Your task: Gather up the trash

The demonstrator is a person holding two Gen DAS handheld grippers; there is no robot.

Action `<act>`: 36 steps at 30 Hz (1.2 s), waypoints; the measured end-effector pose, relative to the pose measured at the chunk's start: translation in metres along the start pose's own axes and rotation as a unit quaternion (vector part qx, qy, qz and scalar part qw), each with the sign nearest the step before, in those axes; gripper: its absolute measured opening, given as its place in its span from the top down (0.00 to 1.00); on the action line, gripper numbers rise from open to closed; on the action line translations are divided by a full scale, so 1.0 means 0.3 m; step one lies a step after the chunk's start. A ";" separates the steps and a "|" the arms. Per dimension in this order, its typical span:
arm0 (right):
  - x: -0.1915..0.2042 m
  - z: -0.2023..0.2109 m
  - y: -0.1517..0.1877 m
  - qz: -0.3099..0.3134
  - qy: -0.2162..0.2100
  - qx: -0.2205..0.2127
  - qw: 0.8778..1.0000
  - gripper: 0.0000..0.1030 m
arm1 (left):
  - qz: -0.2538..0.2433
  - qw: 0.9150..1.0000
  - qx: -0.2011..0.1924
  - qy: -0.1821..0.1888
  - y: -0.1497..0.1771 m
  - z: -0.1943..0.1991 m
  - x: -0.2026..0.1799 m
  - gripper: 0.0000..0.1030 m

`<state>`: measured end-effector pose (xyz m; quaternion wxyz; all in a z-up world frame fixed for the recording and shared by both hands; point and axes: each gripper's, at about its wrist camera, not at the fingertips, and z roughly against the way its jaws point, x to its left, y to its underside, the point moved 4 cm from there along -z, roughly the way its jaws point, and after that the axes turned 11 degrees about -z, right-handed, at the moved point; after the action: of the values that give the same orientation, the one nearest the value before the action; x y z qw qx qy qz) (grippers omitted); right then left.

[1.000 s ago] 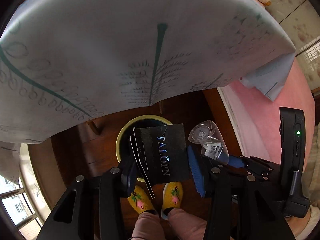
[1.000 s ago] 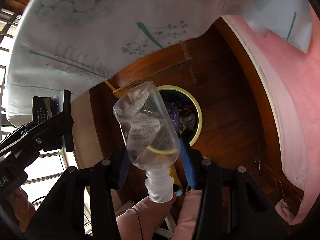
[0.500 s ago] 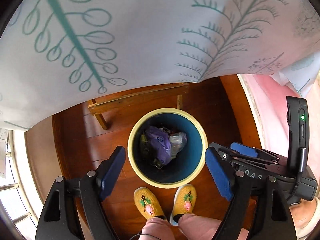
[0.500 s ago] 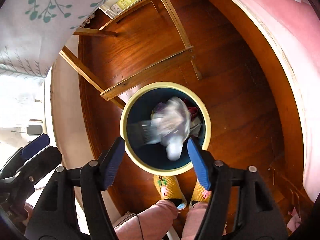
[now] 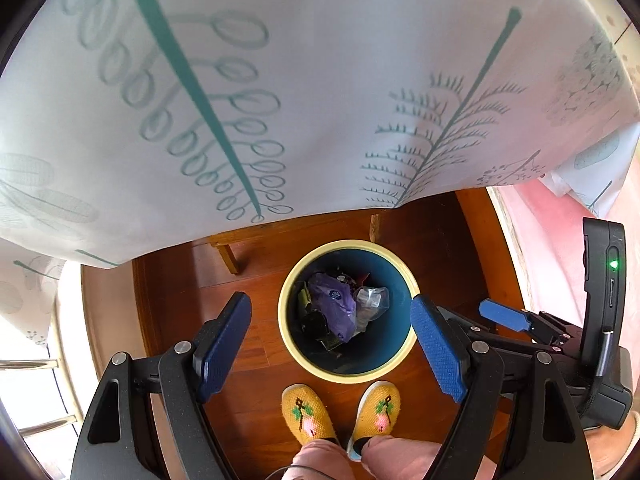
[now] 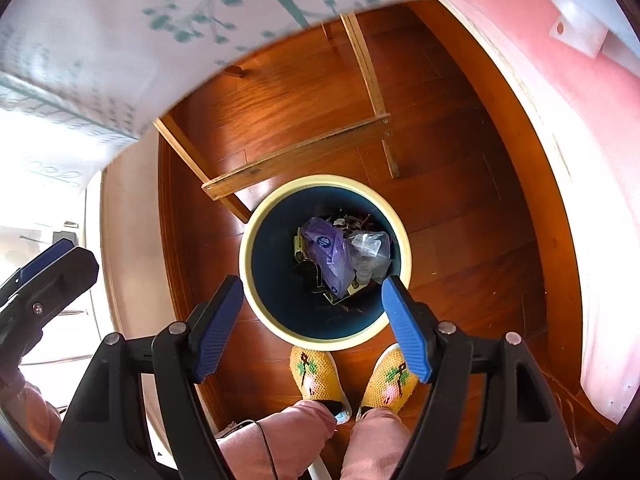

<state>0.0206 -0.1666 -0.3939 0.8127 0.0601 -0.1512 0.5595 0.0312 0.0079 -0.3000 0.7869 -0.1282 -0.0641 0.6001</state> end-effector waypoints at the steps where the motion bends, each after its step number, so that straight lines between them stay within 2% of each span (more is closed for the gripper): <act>1: 0.008 0.015 0.001 0.001 0.000 -0.001 1.000 0.33 | 0.001 1.000 0.000 -0.003 -0.005 0.019 -0.001 0.20; 14: 0.107 0.336 -0.028 0.022 0.001 -0.028 0.999 0.33 | 0.005 0.999 -0.025 -0.034 -0.089 0.380 0.005 0.20; 28: 0.323 0.873 -0.071 0.079 -0.022 -0.077 0.994 0.33 | 0.020 0.994 -0.087 -0.065 -0.178 0.881 -0.012 0.20; 36: 0.427 1.159 -0.103 0.105 -0.026 -0.127 0.986 0.32 | 0.041 0.986 -0.126 -0.098 -0.221 1.127 0.002 0.20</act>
<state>0.0294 -0.1565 -0.0224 0.7466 -0.0450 -0.2471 0.6161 0.0066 0.0343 0.0426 0.7293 -0.1698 -0.2110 0.6283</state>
